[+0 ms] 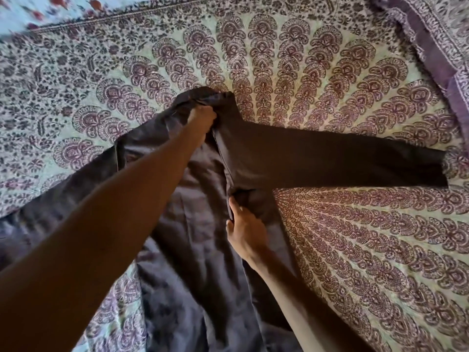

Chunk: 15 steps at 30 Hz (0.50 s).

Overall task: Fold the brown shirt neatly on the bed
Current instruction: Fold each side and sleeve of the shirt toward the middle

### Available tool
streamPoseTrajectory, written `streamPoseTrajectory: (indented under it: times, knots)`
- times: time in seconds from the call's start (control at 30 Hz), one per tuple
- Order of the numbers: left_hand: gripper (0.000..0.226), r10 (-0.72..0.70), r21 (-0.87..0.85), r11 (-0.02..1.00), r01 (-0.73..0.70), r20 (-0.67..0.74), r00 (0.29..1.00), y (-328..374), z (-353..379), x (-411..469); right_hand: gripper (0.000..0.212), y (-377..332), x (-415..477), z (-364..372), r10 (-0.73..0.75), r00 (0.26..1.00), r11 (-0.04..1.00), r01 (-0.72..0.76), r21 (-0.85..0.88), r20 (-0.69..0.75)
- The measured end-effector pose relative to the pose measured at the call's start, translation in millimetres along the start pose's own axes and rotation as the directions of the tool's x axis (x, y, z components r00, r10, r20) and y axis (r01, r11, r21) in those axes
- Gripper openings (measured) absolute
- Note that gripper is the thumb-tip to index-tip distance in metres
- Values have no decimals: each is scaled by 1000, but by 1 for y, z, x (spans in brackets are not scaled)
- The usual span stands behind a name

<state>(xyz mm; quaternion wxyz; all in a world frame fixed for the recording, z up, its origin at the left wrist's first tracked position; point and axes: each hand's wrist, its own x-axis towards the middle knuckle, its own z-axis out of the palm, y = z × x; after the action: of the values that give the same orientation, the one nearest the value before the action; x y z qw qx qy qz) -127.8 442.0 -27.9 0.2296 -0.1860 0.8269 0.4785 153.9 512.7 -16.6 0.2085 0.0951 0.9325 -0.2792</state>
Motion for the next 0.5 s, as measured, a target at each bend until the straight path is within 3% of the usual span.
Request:
streamPoseTrajectory:
  times: [0.17, 0.3, 0.37, 0.5]
  knots:
    - [49, 54, -54, 997, -49, 84, 995, 14, 1, -6, 62, 1, 0, 1, -26, 999, 998, 24, -61, -22]
    - [62, 67, 297, 952, -80, 54, 996, 11, -3, -8, 61, 1, 4, 2, -26, 1000, 997, 26, -79, 0]
    - [66, 154, 446, 888, -115, -52, 987, 6, -2, -25, 62, 0, 0, 2, -23, 1000, 996, 24, -83, 14]
    - [49, 448, 475, 816, -329, -162, 879, -28, 0, -95, 62, 10, -25, 7, -19, 999, 1000, 18, -4, -39]
